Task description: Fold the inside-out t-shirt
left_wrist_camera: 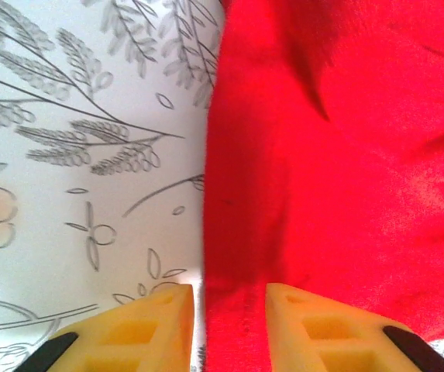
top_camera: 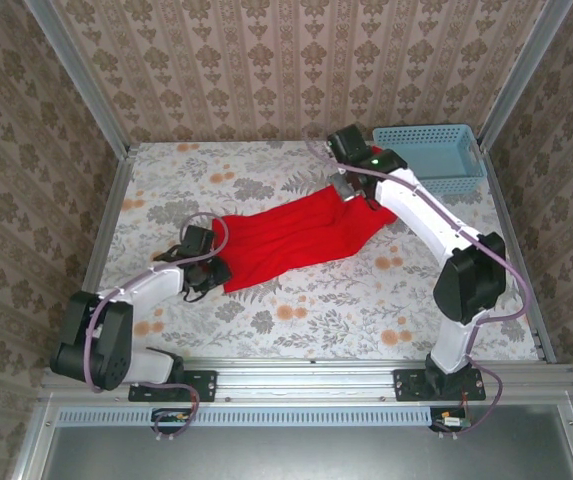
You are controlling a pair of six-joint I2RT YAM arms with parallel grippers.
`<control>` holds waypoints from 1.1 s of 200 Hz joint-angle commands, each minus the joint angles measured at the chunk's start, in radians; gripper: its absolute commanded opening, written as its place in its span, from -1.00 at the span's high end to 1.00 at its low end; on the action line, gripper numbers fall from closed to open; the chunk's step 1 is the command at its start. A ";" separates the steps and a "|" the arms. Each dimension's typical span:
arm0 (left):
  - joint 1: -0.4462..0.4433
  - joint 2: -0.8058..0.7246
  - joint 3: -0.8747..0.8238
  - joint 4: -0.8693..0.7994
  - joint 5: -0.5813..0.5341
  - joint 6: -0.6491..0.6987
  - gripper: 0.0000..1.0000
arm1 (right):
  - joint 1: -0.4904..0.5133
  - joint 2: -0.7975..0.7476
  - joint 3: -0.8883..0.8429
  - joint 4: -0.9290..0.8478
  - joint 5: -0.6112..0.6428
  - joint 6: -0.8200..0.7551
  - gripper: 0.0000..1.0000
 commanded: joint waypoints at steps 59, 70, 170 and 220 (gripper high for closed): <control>0.027 0.014 -0.122 0.181 0.070 -0.055 0.47 | 0.282 0.246 0.308 -0.164 -0.096 0.066 1.00; 0.027 0.013 -0.135 0.194 0.072 -0.063 0.48 | 0.300 0.290 0.356 -0.181 -0.124 0.080 1.00; 0.003 0.025 -0.191 0.262 0.075 -0.087 0.55 | 0.345 0.565 0.762 -0.304 -0.277 0.196 1.00; -0.005 0.049 -0.198 0.282 0.074 -0.094 0.61 | 0.331 0.606 0.862 -0.285 -0.345 0.268 0.99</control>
